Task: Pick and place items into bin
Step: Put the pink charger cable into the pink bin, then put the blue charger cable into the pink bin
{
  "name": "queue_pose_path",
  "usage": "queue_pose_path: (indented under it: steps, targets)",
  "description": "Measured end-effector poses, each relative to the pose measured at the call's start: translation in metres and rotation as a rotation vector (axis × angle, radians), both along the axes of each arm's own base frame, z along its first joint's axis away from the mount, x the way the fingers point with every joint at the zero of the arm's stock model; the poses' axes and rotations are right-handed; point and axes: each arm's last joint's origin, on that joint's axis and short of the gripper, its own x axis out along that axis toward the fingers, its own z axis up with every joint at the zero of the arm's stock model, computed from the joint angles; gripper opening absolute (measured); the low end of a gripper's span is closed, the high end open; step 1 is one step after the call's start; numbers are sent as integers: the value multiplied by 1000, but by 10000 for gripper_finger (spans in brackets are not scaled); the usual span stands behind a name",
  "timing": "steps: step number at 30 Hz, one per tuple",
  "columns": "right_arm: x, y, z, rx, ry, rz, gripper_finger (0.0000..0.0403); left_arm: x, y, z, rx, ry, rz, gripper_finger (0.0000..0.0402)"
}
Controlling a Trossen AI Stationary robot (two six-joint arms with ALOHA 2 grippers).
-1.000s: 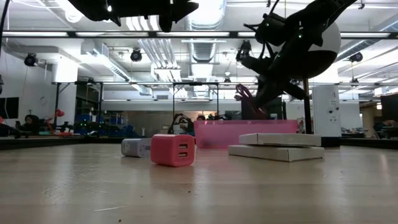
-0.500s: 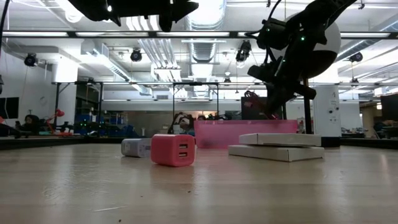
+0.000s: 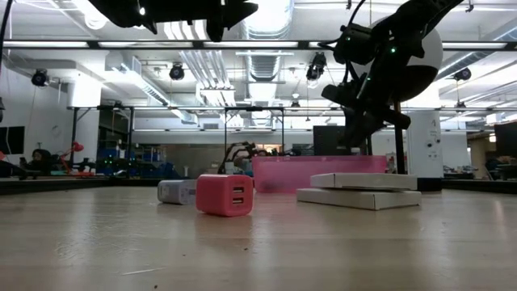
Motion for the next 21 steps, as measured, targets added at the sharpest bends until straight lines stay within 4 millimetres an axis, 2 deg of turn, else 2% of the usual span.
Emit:
queue_pose_path:
  steps: [5,11,21]
  targets:
    - [0,0,1,12,-15,10,104,0,0,-1,-4,15,0,178]
    - [5,3,9,-36,-79,72,129,2,1,-18,-40,180,4,178]
    - [13,13,45,-217,-304,198,127,-5,2,-59,-95,639,3,178]
